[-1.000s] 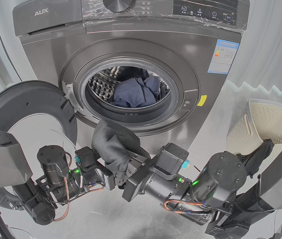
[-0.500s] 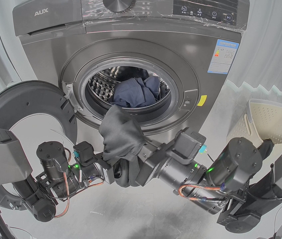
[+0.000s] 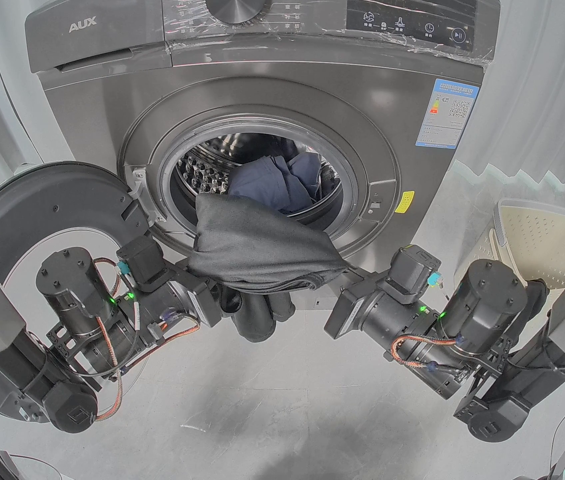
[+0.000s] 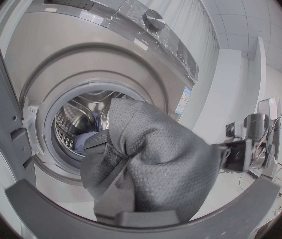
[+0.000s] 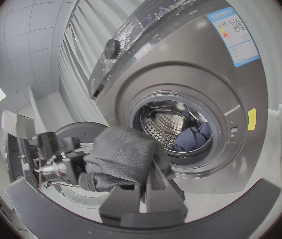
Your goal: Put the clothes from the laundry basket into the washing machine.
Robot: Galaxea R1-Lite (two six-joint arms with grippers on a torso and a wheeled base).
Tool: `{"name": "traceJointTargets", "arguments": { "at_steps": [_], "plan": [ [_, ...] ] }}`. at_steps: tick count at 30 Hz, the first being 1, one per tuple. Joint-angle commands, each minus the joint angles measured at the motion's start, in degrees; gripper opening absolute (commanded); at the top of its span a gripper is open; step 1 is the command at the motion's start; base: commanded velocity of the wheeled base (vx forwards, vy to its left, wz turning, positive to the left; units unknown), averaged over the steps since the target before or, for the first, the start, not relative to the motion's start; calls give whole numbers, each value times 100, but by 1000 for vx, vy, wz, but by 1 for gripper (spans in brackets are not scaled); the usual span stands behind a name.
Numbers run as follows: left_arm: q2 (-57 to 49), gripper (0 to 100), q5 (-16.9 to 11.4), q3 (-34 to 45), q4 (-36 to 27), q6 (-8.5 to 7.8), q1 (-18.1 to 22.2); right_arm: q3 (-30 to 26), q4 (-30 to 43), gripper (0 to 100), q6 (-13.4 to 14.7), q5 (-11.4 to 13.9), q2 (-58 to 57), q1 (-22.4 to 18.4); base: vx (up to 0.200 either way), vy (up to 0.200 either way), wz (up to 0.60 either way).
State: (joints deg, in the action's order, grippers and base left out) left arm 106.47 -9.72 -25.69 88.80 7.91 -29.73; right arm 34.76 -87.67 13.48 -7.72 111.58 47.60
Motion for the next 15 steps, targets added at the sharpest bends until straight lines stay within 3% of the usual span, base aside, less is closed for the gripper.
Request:
{"name": "traceJointTargets", "arguments": {
  "at_steps": [1, 7, 8, 11, 15],
  "plan": [
    [-259, 0, -13, -33, 6, 17, -15, 40, -30, 0, 5, 7, 329, -208, 0, 0, 0],
    [-259, 0, -13, -68, 15, 9, -33, 58, -57, 0, -21, 95, 338, -76, 0, 0, 0],
    [-259, 0, -4, -68, 15, 9, -33, 102, -57, 100, -12, 121, 320, -41, 0, 0, 0],
    [-259, 0, -4, -68, 15, 9, -15, 31, -57, 100, -21, 218, 162, 3, 0, 0, 0],
    [-303, 0, -4, -15, 24, 35, -6, -637, -4, 100, -144, 359, -189, 38, 0, 0, 0]
  ]
}}
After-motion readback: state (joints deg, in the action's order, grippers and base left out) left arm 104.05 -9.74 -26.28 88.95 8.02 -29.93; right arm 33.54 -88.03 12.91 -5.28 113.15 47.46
